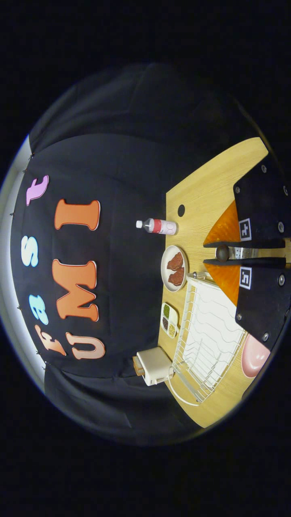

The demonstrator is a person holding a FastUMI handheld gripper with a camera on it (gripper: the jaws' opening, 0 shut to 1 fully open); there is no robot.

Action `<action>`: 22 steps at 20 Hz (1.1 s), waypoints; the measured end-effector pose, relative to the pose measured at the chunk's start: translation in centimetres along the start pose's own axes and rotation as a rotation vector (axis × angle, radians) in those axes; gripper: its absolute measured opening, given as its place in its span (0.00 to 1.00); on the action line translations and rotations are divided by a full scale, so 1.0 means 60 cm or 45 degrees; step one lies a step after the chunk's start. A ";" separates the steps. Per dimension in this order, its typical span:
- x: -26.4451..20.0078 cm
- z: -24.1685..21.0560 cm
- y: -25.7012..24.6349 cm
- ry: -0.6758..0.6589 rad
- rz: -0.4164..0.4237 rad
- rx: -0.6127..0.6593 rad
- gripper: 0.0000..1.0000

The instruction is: Take the plate from the dish rack, then take the spoon from the basket and place it into the plate.

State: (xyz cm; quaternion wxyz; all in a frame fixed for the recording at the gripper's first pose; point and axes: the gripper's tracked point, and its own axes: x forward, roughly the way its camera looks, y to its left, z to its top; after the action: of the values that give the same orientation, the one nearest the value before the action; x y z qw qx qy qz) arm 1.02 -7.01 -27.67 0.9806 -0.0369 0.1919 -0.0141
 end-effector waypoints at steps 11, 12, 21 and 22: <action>-0.095 0.113 0.074 -0.120 0.168 0.007 0.09; -0.101 0.113 0.083 -0.125 0.185 0.000 0.09; -0.148 0.056 0.210 -0.060 0.453 -0.048 0.09; -0.150 0.046 0.223 -0.047 0.476 -0.056 0.09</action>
State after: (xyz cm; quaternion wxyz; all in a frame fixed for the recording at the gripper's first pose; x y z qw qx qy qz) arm -6.10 6.86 -22.81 0.9685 -0.0224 0.1776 0.1733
